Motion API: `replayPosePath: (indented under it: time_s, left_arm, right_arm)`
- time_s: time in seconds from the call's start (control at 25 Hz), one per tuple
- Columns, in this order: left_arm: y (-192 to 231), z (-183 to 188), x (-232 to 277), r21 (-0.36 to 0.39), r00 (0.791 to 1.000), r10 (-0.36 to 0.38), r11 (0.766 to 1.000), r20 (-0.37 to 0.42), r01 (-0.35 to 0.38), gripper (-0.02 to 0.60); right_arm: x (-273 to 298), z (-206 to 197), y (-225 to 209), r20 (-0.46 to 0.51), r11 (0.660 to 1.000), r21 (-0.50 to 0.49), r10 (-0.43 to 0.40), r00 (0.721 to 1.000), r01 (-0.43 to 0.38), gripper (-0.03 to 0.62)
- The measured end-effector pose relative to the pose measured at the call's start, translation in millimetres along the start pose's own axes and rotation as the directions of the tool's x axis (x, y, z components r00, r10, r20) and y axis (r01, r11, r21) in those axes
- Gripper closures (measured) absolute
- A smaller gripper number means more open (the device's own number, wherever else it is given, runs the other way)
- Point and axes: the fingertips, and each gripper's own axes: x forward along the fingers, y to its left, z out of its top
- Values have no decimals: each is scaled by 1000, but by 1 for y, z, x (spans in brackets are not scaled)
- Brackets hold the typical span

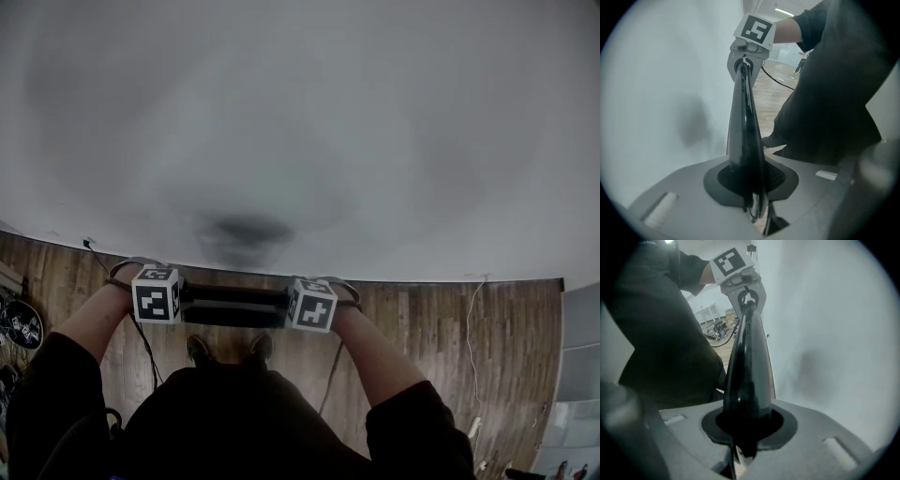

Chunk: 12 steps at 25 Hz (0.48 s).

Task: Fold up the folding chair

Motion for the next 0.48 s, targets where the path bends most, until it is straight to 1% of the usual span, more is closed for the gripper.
replayPosePath:
  time_s: [0.12, 0.24, 0.32, 0.4, 0.48]
  left_arm:
    - [1, -1, 1, -8, 1000, 3, 1000, 7, -2, 511]
    - [0, -2, 1, 3, 1000, 5, 1000, 4, -5, 509]
    - [2, -1, 0, 12, 1000, 22, 1000, 8, -22, 500]
    - [8, -2, -3, 13, 999, 49, 999, 13, -49, 477]
    - [16, -3, -7, 13, 997, 77, 997, 13, -77, 468]
  right_arm:
    - [1, 1, -1, 7, 1000, 3, 2, 1000, -2, 524]
    - [0, 1, 0, 23, 1000, 17, 0, 1000, 0, 510]
    - [-3, -3, -2, 31, 999, 31, -14, 999, 13, 493]
    - [-8, -7, -8, 35, 999, 40, -39, 999, 38, 474]
    - [-14, -11, -15, 35, 997, 43, -72, 997, 70, 470]
